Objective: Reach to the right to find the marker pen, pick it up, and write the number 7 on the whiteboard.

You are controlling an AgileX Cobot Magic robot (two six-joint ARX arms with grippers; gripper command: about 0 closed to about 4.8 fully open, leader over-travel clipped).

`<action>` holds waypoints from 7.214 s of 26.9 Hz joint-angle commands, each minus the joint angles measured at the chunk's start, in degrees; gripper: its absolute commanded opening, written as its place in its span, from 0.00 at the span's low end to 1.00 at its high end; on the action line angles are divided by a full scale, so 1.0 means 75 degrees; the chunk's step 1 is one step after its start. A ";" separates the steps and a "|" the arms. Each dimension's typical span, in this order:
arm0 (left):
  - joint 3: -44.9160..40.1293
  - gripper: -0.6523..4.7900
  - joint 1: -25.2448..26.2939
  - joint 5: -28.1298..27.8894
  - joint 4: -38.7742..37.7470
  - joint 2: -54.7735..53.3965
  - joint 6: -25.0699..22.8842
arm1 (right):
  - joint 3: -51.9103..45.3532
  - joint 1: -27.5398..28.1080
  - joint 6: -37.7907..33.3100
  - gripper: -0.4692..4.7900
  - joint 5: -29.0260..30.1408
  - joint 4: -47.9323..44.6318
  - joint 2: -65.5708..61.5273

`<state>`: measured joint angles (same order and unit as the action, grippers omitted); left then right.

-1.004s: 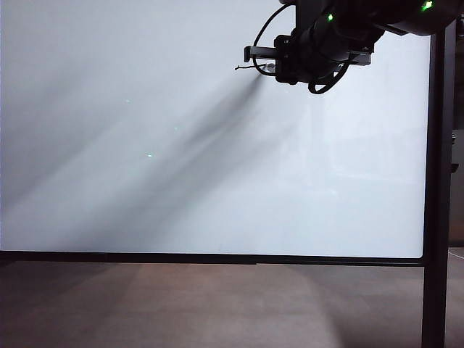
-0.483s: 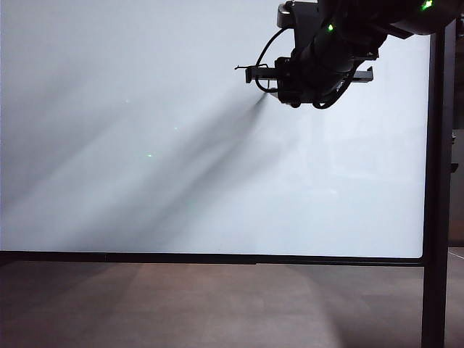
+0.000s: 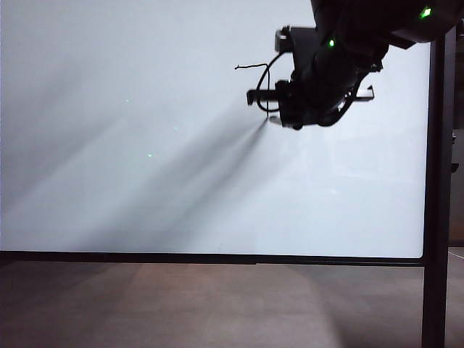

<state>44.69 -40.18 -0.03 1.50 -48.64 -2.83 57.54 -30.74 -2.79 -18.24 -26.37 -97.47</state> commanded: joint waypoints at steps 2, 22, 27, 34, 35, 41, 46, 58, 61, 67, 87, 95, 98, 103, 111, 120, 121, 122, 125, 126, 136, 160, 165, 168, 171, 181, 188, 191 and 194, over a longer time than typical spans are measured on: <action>0.0006 0.11 -0.0003 0.0003 0.0114 0.0009 0.0003 | 0.0026 0.0041 -0.0087 0.08 0.0052 0.0061 -0.0055; 0.0006 0.11 -0.0003 -0.0055 0.0198 0.0009 0.0003 | 0.0029 -0.0411 -0.0044 0.08 0.0259 0.1099 0.2104; 0.0006 0.11 -0.0003 -0.0055 0.0303 0.0067 0.0006 | 0.0029 -0.0402 0.0017 0.08 0.0254 0.1472 0.3066; 0.0009 0.11 -0.0006 -0.0052 0.0344 0.0271 0.0006 | 0.0029 -0.0388 0.0417 0.08 0.0192 0.2247 0.4584; 0.0006 0.11 -0.0006 -0.0052 0.0344 0.0303 0.0006 | 0.0029 -0.0379 0.0420 0.08 0.0187 0.2369 0.4843; -0.0029 0.11 -0.0006 -0.0181 0.0248 0.0635 0.0006 | 0.0029 -0.0347 0.0562 0.08 0.0198 0.2868 0.5980; -0.0565 0.11 -0.0006 -0.0198 0.0245 0.1373 0.0006 | 0.0006 -0.0347 0.0799 0.08 0.0216 0.3544 0.6816; -0.3034 0.11 -0.0006 -0.0679 0.0233 0.3987 0.0012 | -0.2582 -0.0347 0.0973 0.08 0.0254 0.3654 0.9320; -0.3561 0.11 -0.0006 -0.0685 0.0207 0.4491 0.0006 | -0.3471 -0.0347 0.0973 0.08 0.0210 0.3654 1.0133; -0.4497 0.11 -0.0009 -0.0653 0.0204 0.5217 0.0052 | -0.5018 -0.0347 0.0973 0.08 -0.0038 0.3666 1.1771; -0.5217 0.11 -0.0009 -0.0481 0.0370 0.5622 0.0061 | -0.5750 -0.0347 0.0973 0.08 -0.0149 0.4095 1.2948; -0.5893 0.11 -0.0003 -0.0513 0.1064 0.5619 0.0294 | -0.5750 -0.0347 0.0973 0.08 -0.0149 0.4141 1.2948; -0.5893 0.11 -0.0006 -0.0507 0.1241 0.5622 0.0289 | -0.5750 -0.0347 0.0973 0.08 -0.0152 0.4141 1.2948; -0.5893 0.11 0.0356 -0.0810 0.1480 0.5863 -0.0087 | -0.5750 -0.0347 0.0973 0.08 -0.0152 0.4147 1.2948; -0.5893 0.11 0.3095 -0.0455 0.1460 0.6094 -0.0079 | -0.5750 -0.0350 0.0973 0.08 -0.0152 0.4150 1.2948; -0.5893 0.11 0.5219 -0.0306 0.0510 0.6455 -0.0201 | -0.5750 -0.0335 0.0973 0.08 -0.0149 0.4156 1.2948; -0.5893 0.11 0.5304 -0.0385 0.0434 0.6455 -0.0219 | -0.5750 -0.0335 0.0973 0.08 -0.0149 0.4153 1.2948; -0.5893 0.11 0.5377 -0.0463 0.0370 0.6455 -0.0224 | -0.5750 -0.0338 0.0973 0.08 -0.0149 0.4159 1.2945; -0.5893 0.11 0.5374 -0.0513 0.0242 0.6455 -0.0393 | -0.5750 -0.0350 0.0973 0.08 -0.0152 0.4170 1.2948; -0.5893 0.11 0.5348 -0.0516 0.0181 0.6455 -0.0495 | -0.5750 -0.0344 0.0973 0.08 -0.0152 0.4170 1.2948; -0.5893 0.17 0.5182 -0.0609 0.0122 0.6455 -0.0565 | -0.5750 -0.0347 0.0973 0.08 -0.0149 0.4173 1.2948; -0.5893 0.24 0.5190 -0.0685 0.0099 0.6455 -0.0516 | -0.5907 -0.0303 0.0976 0.08 -0.0198 0.4112 1.2974; -0.5893 0.24 0.5190 -0.0682 0.0096 0.6455 -0.0516 | -0.6289 0.0609 0.0970 0.08 -0.0096 0.4106 1.2974; -0.5893 0.24 0.5190 -0.0682 0.0096 0.6455 -0.0516 | -0.6522 0.1440 0.0968 0.08 0.0449 0.4068 1.2974; -0.5893 0.24 0.5190 -0.0682 0.0096 0.6455 -0.0516 | -0.6758 0.2244 0.0901 0.08 0.1274 0.3841 1.2974; -0.5893 0.24 0.5190 -0.0682 0.0096 0.6455 -0.0516 | -0.7563 0.3287 0.0350 0.08 0.1961 0.2661 1.2974; -0.5893 0.24 0.5190 -0.0685 0.0099 0.6455 -0.0516 | -0.7650 0.3483 0.0315 0.08 0.1970 0.2579 1.2974; -0.5893 0.24 0.5193 -0.0682 0.0099 0.6455 -0.0516 | -0.7650 0.3643 0.0315 0.08 0.1970 0.2573 1.2977; -0.5893 0.24 0.5193 -0.0682 0.0099 0.6455 -0.0516 | -0.7650 0.3684 0.0318 0.08 0.1970 0.2602 1.2977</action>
<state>0.45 -1.23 -5.13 1.83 -0.19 -6.66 0.45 -3.16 -0.19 -3.40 -6.07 -0.19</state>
